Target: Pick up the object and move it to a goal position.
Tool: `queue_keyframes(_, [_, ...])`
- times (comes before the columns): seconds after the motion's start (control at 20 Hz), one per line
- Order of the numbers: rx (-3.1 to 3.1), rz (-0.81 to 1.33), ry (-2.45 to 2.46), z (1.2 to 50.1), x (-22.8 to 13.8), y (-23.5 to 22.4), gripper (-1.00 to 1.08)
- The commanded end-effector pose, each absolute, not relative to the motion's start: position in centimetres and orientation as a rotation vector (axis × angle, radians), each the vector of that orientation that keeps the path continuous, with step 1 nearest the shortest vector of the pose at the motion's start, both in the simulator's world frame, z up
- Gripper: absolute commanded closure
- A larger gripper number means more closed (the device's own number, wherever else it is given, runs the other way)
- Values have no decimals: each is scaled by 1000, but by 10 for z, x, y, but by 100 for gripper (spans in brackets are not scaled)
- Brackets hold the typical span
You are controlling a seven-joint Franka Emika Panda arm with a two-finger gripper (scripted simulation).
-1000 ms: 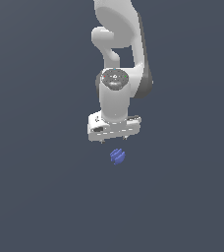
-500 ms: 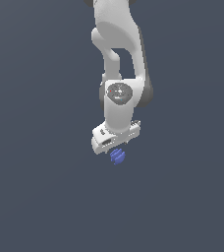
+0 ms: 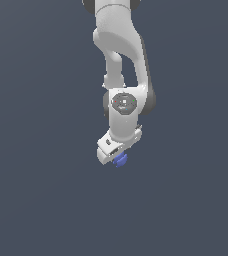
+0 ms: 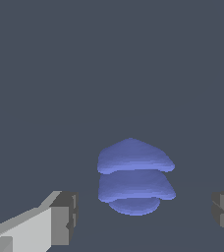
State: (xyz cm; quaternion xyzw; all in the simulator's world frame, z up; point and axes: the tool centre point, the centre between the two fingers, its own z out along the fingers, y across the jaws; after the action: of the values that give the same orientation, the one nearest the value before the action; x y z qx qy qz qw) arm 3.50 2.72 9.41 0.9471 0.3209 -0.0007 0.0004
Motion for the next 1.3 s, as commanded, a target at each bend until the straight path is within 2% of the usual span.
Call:
queue_keyframes(0.0, [2963, -1, 1044, 92, 36, 28, -92])
queue_keyframes(0.4, [2959, -1, 1057, 87, 36, 29, -92])
queue_keyframes(0.85, [2956, 0, 1063, 46, 35, 29, -92])
queue_keyframes(1.1, [2956, 0, 1063, 40, 37, 29, -92])
queue_keyframes(1.15, [2956, 0, 1063, 40, 37, 29, 108])
queue_keyframes(1.25, [2956, 0, 1063, 40, 37, 29, 108])
